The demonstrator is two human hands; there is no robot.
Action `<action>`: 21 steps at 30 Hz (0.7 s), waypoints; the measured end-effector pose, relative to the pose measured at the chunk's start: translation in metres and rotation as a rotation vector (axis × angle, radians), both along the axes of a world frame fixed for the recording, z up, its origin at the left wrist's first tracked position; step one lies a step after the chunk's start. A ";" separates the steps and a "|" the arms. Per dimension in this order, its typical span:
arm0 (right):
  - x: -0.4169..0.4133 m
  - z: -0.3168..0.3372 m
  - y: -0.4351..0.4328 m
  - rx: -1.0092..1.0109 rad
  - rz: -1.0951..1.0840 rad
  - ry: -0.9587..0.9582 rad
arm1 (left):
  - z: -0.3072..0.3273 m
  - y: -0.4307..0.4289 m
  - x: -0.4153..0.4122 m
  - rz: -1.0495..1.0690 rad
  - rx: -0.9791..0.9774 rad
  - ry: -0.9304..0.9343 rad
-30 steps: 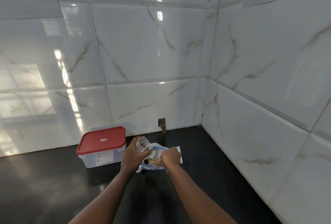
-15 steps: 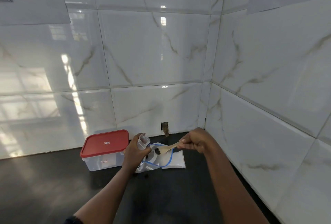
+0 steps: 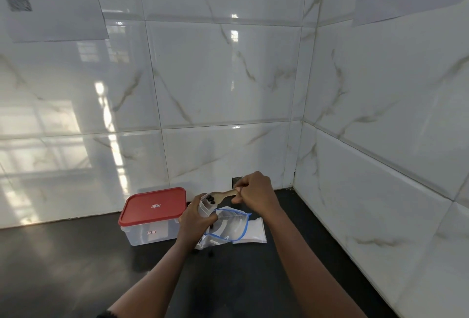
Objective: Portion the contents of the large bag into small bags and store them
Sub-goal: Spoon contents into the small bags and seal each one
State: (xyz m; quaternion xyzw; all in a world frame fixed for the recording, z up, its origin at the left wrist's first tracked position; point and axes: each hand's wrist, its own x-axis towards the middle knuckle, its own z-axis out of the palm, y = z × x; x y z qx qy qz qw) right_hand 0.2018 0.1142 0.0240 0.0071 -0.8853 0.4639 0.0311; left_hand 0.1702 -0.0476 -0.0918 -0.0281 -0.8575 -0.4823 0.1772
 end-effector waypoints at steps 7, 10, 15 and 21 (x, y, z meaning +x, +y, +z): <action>0.002 0.000 -0.011 0.212 0.055 0.170 | -0.002 -0.001 0.001 0.014 0.011 -0.008; 0.003 0.001 -0.011 0.265 0.062 0.176 | -0.004 -0.001 0.002 0.017 0.018 -0.021; 0.008 0.005 -0.007 0.246 0.029 0.154 | -0.003 -0.001 0.004 0.006 0.029 -0.015; 0.012 0.023 0.004 0.292 0.004 0.107 | -0.006 -0.001 0.003 -0.014 0.022 -0.006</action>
